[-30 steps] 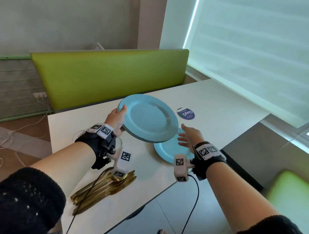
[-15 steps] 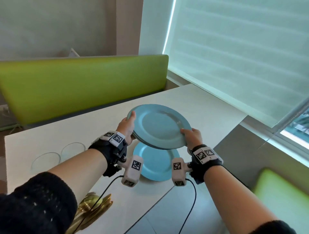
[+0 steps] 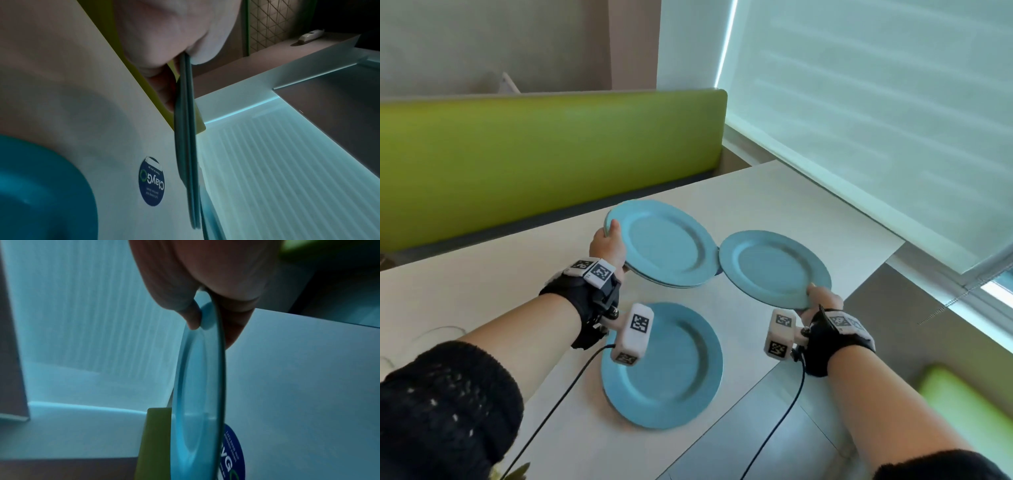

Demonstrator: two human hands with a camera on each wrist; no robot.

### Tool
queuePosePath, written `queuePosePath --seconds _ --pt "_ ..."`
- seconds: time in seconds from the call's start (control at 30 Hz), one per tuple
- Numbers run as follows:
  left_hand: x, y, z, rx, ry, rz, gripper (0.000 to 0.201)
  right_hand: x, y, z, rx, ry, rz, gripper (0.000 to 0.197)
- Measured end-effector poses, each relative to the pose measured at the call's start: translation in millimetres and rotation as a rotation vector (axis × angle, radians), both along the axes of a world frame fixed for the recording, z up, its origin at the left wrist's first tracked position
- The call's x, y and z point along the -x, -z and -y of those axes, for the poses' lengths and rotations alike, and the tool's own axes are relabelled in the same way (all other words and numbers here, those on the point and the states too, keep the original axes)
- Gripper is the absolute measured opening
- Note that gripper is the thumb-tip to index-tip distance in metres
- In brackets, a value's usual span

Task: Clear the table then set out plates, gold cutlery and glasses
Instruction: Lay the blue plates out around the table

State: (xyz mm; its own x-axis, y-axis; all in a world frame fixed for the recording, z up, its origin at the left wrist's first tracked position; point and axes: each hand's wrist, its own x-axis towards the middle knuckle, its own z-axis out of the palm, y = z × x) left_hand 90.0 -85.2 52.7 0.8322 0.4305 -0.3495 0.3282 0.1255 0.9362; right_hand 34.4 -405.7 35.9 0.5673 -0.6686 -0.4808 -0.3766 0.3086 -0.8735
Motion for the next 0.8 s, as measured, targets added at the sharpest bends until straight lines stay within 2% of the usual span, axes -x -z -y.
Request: queuePosePath --seconds 0.13,0.27,0.37,0.6,0.8 --pt "-16.7 2.2 -3.3 -0.104 -0.034 -0.02 0.053 -7.3 25.4 23.7 -0.049 0.046 -0.054 0.041" --pt "-28.2 5.7 -0.4 -0.104 -0.059 -0.043 0.054 -13.8 45.8 36.6 -0.079 0.009 -0.111 0.041" --pt "-31.4 6.9 6.0 -0.103 -0.063 -0.069 0.052 -19.7 58.9 43.5 -0.032 0.005 -0.17 0.042" --pt "-32.8 16.5 15.9 -0.135 -0.072 -0.074 0.051 -27.5 74.1 49.7 0.003 -0.031 -0.263 0.047" --pt "-35.8 17.2 25.1 -0.08 -0.089 -0.067 0.049 -30.5 81.4 50.3 0.022 -0.122 -0.366 0.056"
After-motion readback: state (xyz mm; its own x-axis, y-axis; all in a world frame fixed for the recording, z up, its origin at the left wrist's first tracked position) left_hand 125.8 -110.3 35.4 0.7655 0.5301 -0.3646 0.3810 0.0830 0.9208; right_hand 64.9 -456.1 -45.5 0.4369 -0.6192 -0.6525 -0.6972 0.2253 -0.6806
